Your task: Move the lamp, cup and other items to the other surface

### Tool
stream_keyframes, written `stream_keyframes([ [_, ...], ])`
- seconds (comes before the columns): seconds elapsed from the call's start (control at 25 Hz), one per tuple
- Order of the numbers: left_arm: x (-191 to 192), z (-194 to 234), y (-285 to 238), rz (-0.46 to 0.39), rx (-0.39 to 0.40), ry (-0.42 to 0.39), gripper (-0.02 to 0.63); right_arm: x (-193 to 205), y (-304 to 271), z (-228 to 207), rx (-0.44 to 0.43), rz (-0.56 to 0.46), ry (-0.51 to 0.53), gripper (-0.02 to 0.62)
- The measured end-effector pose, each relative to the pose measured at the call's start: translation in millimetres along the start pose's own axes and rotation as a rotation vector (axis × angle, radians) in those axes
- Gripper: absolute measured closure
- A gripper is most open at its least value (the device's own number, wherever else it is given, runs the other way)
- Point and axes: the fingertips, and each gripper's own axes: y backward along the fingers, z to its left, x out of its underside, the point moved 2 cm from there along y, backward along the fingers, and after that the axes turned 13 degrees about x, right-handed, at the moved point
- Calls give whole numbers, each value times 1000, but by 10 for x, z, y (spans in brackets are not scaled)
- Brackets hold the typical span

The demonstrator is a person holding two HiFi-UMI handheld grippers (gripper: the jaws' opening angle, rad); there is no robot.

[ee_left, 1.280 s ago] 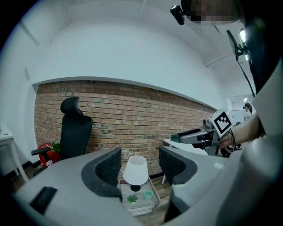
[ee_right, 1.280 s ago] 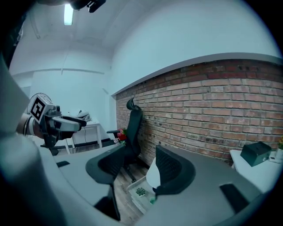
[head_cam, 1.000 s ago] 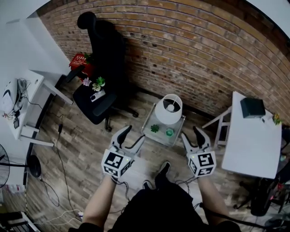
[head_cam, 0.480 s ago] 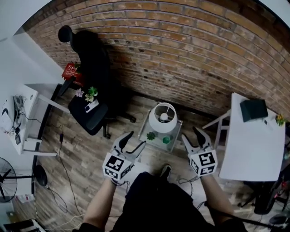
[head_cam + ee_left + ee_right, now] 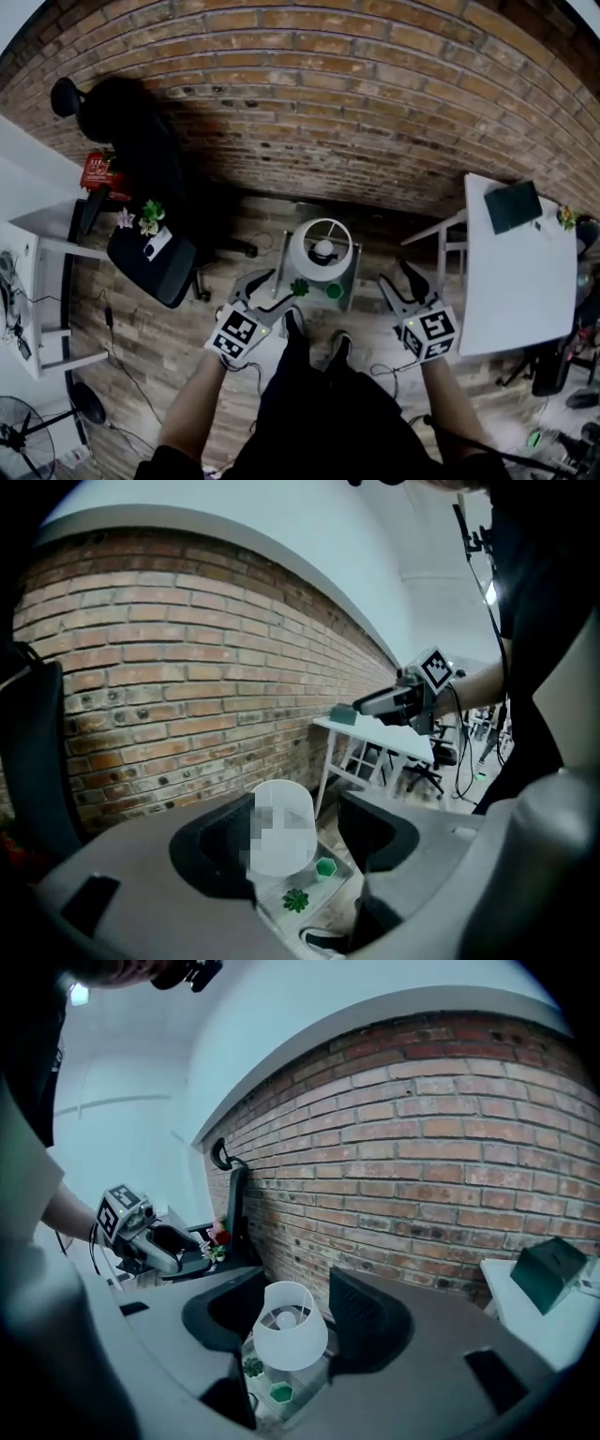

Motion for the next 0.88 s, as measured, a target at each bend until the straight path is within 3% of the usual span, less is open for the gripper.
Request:
stream_keyframes([
  [0.16, 224, 358, -217, 78, 95, -32, 334, 21, -211, -71, 53, 43, -34, 374],
  [0.4, 590, 644, -524, 163, 166, -10, 332, 220, -403, -155, 84, 88, -66, 377],
  [0.64, 942, 874, -868, 238, 164, 1, 329, 740, -809, -283, 16, 143, -3, 377],
  [0.88, 1264, 1092, -1123, 270, 92, 10, 327, 1170, -1251, -387, -83, 168, 47, 376],
])
